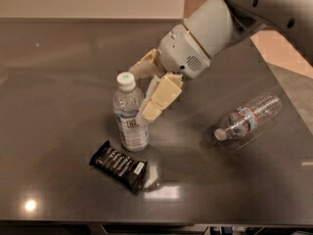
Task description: Move blue plastic bottle near rxbar chocolate
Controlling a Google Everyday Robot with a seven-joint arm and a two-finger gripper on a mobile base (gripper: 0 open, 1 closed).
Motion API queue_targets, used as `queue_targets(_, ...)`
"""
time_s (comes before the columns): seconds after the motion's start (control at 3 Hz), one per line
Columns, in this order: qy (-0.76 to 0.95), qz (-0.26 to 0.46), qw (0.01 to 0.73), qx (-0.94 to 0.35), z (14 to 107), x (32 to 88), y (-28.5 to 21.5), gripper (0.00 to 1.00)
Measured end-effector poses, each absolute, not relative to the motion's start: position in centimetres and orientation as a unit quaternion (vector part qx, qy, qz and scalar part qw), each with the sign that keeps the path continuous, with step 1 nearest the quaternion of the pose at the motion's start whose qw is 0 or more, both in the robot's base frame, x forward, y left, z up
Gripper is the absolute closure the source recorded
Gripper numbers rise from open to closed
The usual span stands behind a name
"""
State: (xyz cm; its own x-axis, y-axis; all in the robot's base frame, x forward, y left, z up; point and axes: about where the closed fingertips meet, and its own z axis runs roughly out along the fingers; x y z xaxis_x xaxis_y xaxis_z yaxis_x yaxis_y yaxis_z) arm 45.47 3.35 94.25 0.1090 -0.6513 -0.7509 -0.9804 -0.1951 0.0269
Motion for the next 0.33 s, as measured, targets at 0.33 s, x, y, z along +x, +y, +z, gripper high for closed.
queue_targets(0.33,0.582,0.326,0.252,-0.701,94.25,45.46,3.35,0.0)
